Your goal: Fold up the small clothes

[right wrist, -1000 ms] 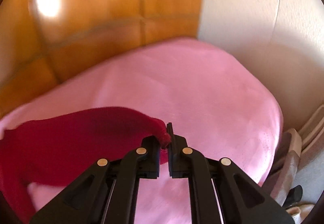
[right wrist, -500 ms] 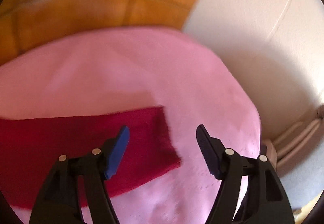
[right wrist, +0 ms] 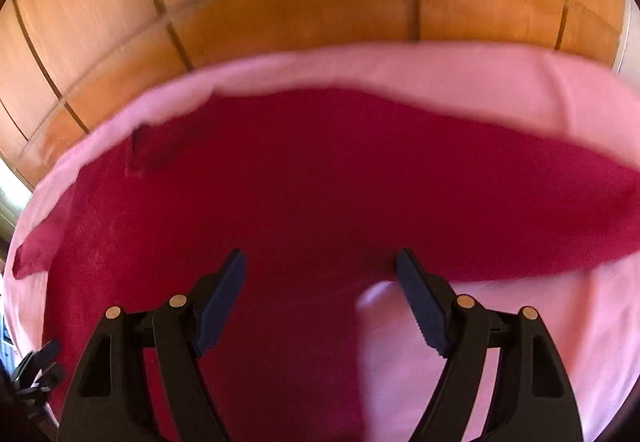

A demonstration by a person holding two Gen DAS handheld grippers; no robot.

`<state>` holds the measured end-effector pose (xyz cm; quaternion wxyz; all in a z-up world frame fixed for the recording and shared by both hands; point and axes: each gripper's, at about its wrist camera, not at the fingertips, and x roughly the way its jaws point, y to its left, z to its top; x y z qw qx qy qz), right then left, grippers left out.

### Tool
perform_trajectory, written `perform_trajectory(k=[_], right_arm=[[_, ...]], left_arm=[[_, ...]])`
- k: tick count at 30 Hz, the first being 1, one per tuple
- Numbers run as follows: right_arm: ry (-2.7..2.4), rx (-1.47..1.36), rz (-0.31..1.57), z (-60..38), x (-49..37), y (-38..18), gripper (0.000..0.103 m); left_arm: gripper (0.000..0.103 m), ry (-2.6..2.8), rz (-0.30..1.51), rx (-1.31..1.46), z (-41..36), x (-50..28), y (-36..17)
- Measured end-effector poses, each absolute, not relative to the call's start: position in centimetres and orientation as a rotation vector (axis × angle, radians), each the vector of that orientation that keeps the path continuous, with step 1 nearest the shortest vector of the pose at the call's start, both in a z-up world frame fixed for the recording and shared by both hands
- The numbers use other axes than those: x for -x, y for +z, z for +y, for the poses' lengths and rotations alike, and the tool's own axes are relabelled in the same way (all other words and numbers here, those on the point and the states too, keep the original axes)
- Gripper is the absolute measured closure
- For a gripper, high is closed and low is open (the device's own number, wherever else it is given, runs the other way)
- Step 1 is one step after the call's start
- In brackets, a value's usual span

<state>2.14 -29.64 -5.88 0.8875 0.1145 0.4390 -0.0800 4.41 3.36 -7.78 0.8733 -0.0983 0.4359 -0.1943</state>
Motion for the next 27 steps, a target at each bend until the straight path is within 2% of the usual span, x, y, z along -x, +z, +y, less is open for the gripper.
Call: perform_trajectory(k=[2, 15, 16, 17, 19, 25, 26, 27], right_arm=[[-0.196, -0.205, 0.907, -28.9, -2.1, -6.5, 0.023], [-0.25, -0.125, 0.925, -30.1, -2.0, -6.5, 0.017], [-0.254, -0.123, 0.926, -30.0, -2.2, -6.6, 0.017], [-0.258, -0.122, 0.926, -30.0, -2.2, -6.6, 0.016], [-0.265, -0.127, 0.926, -30.1, -2.4, -6.8, 0.015], [-0.286, -0.122, 0.933, -30.2, -2.6, -7.0, 0.013], [-0.288, -0.121, 0.934, -30.2, -2.9, -7.0, 0.012], [-0.291, -0.122, 0.935, -30.2, -2.8, -7.0, 0.012]], left_arm=[[0.036, -0.353, 0.896, 0.285, 6.9, -4.3, -7.3], [0.037, 0.261, 0.775, 0.625, 34.0, -9.0, -6.6], [0.037, 0.281, 0.765, 0.632, 35.3, -9.5, -6.4], [0.043, 0.307, 0.756, 0.632, 37.0, -10.2, -6.3], [0.048, 0.314, 0.761, 0.635, 38.8, -11.5, -6.3], [0.049, 0.35, 0.79, 0.623, 42.1, -15.6, -7.8], [0.075, 0.34, 0.813, 0.607, 42.2, -16.4, -8.3], [0.09, 0.333, 0.848, 0.583, 42.1, -17.1, -8.8]])
